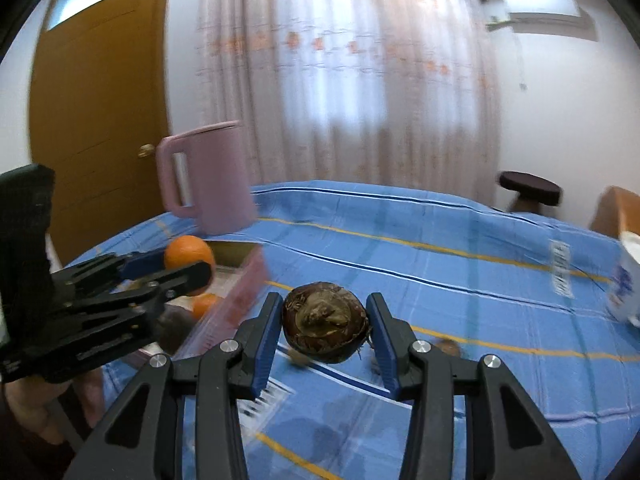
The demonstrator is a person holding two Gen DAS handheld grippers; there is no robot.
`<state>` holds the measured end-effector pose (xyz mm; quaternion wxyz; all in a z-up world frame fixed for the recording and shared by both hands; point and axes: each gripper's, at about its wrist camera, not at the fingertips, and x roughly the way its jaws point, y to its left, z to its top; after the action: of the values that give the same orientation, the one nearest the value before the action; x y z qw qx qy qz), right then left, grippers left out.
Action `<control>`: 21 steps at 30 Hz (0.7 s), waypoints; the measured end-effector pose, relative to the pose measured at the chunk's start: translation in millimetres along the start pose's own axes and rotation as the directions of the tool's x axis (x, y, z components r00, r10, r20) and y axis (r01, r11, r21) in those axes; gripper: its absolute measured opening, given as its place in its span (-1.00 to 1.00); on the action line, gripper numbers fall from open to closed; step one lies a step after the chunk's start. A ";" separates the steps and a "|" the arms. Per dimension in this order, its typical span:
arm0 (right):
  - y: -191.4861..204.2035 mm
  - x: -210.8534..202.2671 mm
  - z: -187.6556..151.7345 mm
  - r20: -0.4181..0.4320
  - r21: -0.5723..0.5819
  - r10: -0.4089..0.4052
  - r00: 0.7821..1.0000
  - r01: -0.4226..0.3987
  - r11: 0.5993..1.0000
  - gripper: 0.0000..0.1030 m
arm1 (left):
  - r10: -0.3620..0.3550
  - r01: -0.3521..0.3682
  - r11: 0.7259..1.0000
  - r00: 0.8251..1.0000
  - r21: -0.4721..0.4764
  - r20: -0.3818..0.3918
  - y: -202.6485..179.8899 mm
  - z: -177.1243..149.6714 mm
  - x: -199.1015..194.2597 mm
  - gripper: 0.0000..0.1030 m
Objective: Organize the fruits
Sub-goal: 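Carry the large orange and brown fruit over the tin box with both tools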
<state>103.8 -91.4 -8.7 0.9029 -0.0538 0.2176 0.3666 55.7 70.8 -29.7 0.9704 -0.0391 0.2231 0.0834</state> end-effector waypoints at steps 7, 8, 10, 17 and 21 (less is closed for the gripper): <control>59.2 38.4 17.6 -0.042 -0.081 0.123 0.991 -0.127 0.989 -0.12 | 0.083 -0.087 0.993 0.995 -0.077 -0.058 60.1 -2.4 -0.8 -0.05; 65.3 42.7 18.1 -0.049 -0.088 0.134 0.990 -0.137 0.987 -0.12 | 0.086 -0.091 0.992 0.994 -0.087 -0.065 66.7 -3.4 -0.2 -0.05; 79.4 53.4 18.5 -0.066 -0.104 0.154 0.986 -0.160 0.982 -0.12 | 0.094 -0.102 0.990 0.993 -0.098 -0.074 75.2 -5.7 1.9 -0.05; 106.3 79.6 13.0 -0.125 -0.127 0.198 0.972 -0.213 0.969 -0.11 | 0.105 -0.117 0.985 0.990 -0.124 -0.098 89.7 -14.9 3.3 -0.05; 107.6 86.7 8.0 -0.160 -0.103 0.239 0.958 -0.257 0.961 -0.08 | 0.125 -0.139 0.979 0.987 -0.149 -0.099 96.7 -17.1 1.0 0.10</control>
<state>88.1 44.0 -32.2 0.8263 -0.1082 0.2652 0.4850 32.0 164.1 -49.3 0.9459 -0.1036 0.2609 0.1629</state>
